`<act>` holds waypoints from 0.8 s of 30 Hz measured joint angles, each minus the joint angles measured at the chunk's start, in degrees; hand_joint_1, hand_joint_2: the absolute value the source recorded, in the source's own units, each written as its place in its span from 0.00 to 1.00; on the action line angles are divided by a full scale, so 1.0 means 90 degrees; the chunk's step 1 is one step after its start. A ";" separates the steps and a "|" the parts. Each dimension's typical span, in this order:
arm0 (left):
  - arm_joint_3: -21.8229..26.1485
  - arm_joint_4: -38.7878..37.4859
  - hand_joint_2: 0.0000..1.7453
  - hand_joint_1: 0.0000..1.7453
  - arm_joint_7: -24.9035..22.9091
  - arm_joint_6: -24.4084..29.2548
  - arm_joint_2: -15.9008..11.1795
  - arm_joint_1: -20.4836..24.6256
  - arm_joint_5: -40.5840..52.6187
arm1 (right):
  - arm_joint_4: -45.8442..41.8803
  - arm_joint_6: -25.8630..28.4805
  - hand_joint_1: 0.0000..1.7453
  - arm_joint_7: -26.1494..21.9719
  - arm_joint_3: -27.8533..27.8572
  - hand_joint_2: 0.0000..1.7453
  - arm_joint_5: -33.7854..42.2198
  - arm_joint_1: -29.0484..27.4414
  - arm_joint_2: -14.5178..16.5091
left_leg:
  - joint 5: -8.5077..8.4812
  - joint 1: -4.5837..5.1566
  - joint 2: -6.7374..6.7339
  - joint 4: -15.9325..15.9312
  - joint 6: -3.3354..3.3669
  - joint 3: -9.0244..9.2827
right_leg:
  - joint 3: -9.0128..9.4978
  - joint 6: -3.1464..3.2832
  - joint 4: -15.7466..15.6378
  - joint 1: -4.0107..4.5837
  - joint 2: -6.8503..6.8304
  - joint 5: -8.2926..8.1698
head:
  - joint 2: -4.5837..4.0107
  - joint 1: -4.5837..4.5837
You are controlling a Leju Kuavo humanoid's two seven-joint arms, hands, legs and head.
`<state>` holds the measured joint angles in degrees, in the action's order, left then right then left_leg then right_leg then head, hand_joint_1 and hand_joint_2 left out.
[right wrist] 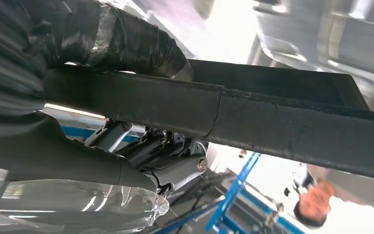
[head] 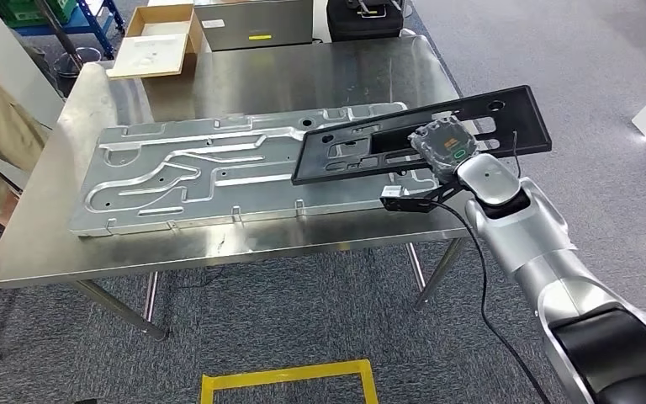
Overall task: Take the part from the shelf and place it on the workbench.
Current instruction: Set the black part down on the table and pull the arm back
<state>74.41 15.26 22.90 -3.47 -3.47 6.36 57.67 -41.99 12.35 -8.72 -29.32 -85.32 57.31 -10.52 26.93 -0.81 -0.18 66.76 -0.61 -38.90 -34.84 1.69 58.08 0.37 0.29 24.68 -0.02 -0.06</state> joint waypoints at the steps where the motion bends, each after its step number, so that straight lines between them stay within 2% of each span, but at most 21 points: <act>1: -0.0015 -0.0001 1.00 0.00 0.0000 0.0001 -0.0024 -0.0007 -0.0001 | 0.0214 0.0030 1.00 0.0018 -0.0048 1.00 0.0013 0.0127 -0.0022 | -0.0158 0.0015 0.0004 -0.0401 0.0035 0.0191 | -0.0011 -0.0013 0.0028 0.0017 -0.0001 0.0018 | 0.0000 0.0000; 3: -0.0034 -0.0002 1.00 0.00 0.0006 0.0008 -0.0056 -0.0023 -0.0002 | 0.0561 0.0086 1.00 0.0081 -0.0138 1.00 0.0002 0.0313 -0.0075 | -0.0262 0.0047 0.0011 -0.0811 0.0092 0.0386 | -0.0032 -0.0056 0.0056 0.0032 -0.0007 0.0038 | 0.0000 0.0001; 5: -0.0051 -0.0002 1.00 0.00 0.0012 0.0022 -0.0074 -0.0049 -0.0003 | 0.0764 0.0156 1.00 0.0180 -0.0203 1.00 -0.0016 0.0405 -0.0116 | -0.0277 0.0054 0.0004 -0.0847 0.0131 0.0402 | -0.0034 -0.0113 0.0047 0.0036 -0.0007 0.0033 | 0.0000 0.0000; 7: -0.0067 -0.0002 1.00 0.00 0.0018 0.0044 -0.0085 -0.0055 0.0001 | 0.0880 0.0261 1.00 0.0349 -0.0237 1.00 -0.0024 0.0453 -0.0145 | -0.0315 0.0028 -0.0020 -0.0921 0.0192 0.0438 | -0.0079 -0.0182 0.0160 0.0022 -0.0003 0.0127 | 0.0001 0.0001; 8: -0.0076 -0.0002 1.00 0.00 0.0022 0.0052 -0.0085 -0.0044 0.0007 | 0.0925 0.0324 1.00 0.0439 -0.0245 1.00 -0.0029 0.0472 -0.0154 | -0.0335 0.0011 -0.0033 -0.0957 0.0222 0.0455 | -0.0183 -0.0220 0.0387 0.0009 -0.0001 0.0269 | 0.0001 0.0001; 10: -0.0098 -0.0002 1.00 0.00 0.0027 0.0069 -0.0084 -0.0024 0.0016 | 0.1017 0.0437 1.00 0.0597 -0.0255 1.00 -0.0034 0.0483 -0.0160 | -0.0346 0.0004 -0.0043 -0.0975 0.0252 0.0464 | -0.0563 -0.0285 0.1177 -0.0048 -0.0004 0.0661 | 0.0001 0.0001; 11: -0.0108 -0.0002 1.00 0.00 0.0028 0.0081 -0.0084 -0.0021 0.0024 | 0.1061 0.0488 1.00 0.0670 -0.0257 1.00 -0.0025 0.0469 -0.0160 | -0.0344 0.0001 -0.0043 -0.0973 0.0256 0.0463 | -0.0765 -0.0315 0.1574 -0.0081 -0.0005 0.0801 | 0.0000 0.0002; 12: -0.0116 -0.0002 1.00 0.00 0.0028 0.0101 -0.0084 -0.0024 0.0035 | 0.1096 0.0537 1.00 0.0739 -0.0257 1.00 -0.0006 0.0446 -0.0160 | -0.0340 -0.0005 -0.0042 -0.0969 0.0255 0.0465 | -0.0893 -0.0340 0.1795 -0.0111 -0.0007 0.0827 | 0.0000 0.0002; 13: -0.0122 -0.0002 1.00 0.00 0.0028 0.0129 -0.0084 -0.0029 0.0050 | 0.1121 0.0591 1.00 0.0793 -0.0248 1.00 0.0030 0.0422 -0.0160 | -0.0332 -0.0015 -0.0040 -0.0961 0.0247 0.0467 | -0.0908 -0.0362 0.1773 -0.0141 -0.0010 0.0729 | 0.0000 0.0002; 14: -0.0129 -0.0002 1.00 0.00 0.0028 0.0159 -0.0084 -0.0031 0.0072 | 0.1136 0.0652 1.00 0.0821 -0.0227 1.00 0.0082 0.0406 -0.0160 | -0.0320 -0.0028 -0.0038 -0.0949 0.0229 0.0471 | -0.0798 -0.0383 0.1501 -0.0169 -0.0019 0.0525 | 0.0000 0.0002; 15: -0.0142 -0.0002 1.00 0.00 0.0028 0.0196 -0.0085 -0.0030 0.0099 | 0.1141 0.0713 1.00 0.0810 -0.0189 1.00 0.0146 0.0401 -0.0160 | -0.0302 -0.0039 -0.0036 -0.0931 0.0201 0.0476 | -0.0597 -0.0401 0.1060 -0.0194 -0.0035 0.0277 | 0.0001 0.0002; 17: -0.0179 -0.0002 1.00 0.00 0.0025 0.0297 -0.0095 -0.0018 0.0172 | 0.1143 0.0840 1.00 0.0698 -0.0054 1.00 0.0318 0.0406 -0.0155 | -0.0263 -0.0031 -0.0031 -0.0889 0.0124 0.0468 | -0.0240 -0.0397 0.0305 -0.0195 -0.0050 -0.0007 | 0.0001 0.0001; 18: -0.0201 -0.0002 1.00 0.00 0.0019 0.0360 -0.0099 -0.0014 0.0212 | 0.1143 0.0896 1.00 0.0623 0.0038 1.00 0.0413 0.0400 -0.0151 | -0.0253 -0.0019 -0.0029 -0.0879 0.0085 0.0465 | -0.0162 -0.0369 0.0134 -0.0183 -0.0047 -0.0036 | 0.0001 0.0001; 21: -0.0266 -0.0002 1.00 0.00 0.0004 0.0506 -0.0101 -0.0008 0.0288 | 0.1138 0.0982 1.00 0.0465 0.0323 1.00 0.0606 0.0349 -0.0126 | -0.0234 -0.0027 -0.0029 -0.0882 -0.0026 0.0469 | -0.0148 -0.0218 0.0081 -0.0155 -0.0025 -0.0026 | 0.0000 -0.0001; 23: -0.0306 -0.0002 1.00 0.00 0.0002 0.0578 -0.0101 -0.0005 0.0329 | 0.1120 0.1051 1.00 0.0424 0.0463 1.00 0.0709 0.0325 -0.0090 | -0.0035 -0.0048 -0.0027 -0.0605 -0.0077 0.0353 | -0.0128 -0.0113 0.0052 -0.0161 -0.0024 -0.0041 | 0.0000 -0.0002; 24: -0.0325 -0.0002 1.00 0.00 0.0001 0.0630 -0.0101 -0.0007 0.0359 | 0.1093 0.1127 1.00 0.0401 0.0543 1.00 0.0785 0.0294 -0.0064 | 0.0154 -0.0053 -0.0026 -0.0269 -0.0088 0.0204 | -0.0121 -0.0074 0.0044 -0.0154 -0.0024 -0.0042 | 0.0000 -0.0002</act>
<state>71.48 15.23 22.91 2.20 -4.37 6.29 60.90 -32.16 22.49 -5.11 -24.43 -78.26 59.96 -11.09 28.32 -1.28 -0.41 64.33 -1.40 -37.07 -35.93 1.03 58.47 -1.02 0.07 24.30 -0.02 -0.08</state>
